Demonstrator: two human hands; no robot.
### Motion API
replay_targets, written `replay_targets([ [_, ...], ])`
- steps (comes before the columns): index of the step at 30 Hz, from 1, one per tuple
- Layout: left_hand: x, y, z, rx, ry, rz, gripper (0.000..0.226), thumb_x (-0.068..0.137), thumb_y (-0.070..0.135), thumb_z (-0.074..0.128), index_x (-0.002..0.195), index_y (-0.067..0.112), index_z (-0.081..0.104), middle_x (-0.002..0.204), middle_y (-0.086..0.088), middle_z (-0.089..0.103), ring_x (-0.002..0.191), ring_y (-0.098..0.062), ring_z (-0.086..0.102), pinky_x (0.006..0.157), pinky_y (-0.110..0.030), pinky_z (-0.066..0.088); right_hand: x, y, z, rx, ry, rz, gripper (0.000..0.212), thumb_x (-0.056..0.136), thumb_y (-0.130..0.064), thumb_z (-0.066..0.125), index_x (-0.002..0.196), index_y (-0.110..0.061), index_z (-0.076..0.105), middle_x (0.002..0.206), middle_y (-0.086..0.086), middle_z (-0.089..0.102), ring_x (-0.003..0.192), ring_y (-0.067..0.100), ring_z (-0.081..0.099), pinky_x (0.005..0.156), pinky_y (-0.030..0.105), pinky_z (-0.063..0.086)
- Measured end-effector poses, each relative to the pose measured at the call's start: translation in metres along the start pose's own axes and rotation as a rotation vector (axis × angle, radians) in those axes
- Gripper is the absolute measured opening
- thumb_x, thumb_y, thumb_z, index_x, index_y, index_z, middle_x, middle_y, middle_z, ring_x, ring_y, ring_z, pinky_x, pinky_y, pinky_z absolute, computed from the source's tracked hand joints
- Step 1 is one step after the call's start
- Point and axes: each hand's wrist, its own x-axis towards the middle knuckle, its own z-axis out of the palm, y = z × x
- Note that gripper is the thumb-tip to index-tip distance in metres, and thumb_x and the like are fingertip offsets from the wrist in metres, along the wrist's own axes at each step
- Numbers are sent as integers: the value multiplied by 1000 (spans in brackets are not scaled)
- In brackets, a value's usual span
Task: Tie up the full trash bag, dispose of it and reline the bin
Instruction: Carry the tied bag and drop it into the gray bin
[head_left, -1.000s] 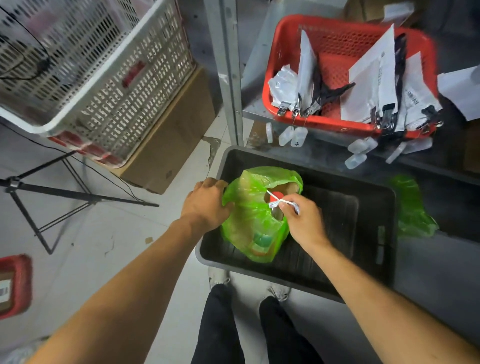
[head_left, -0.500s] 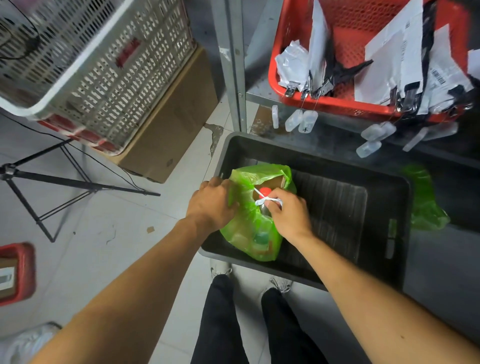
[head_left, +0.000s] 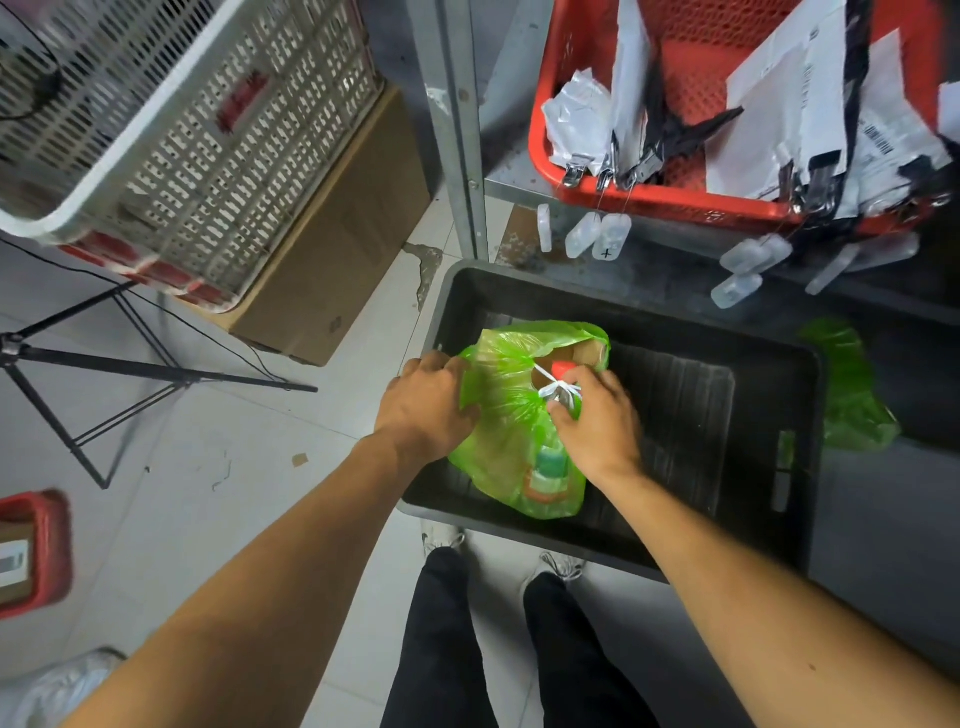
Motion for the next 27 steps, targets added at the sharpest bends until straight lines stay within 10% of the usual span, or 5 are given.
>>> replay_targets([
  [27, -4, 89, 9, 163, -48, 157, 67, 88, 51, 59, 145, 21, 41, 147, -10, 42, 133, -35, 38, 108, -48, 38, -45, 91, -64, -299, -86, 218, 59, 88, -54, 53, 140, -27, 45, 139, 5, 47, 129, 32, 40, 101, 39, 40],
])
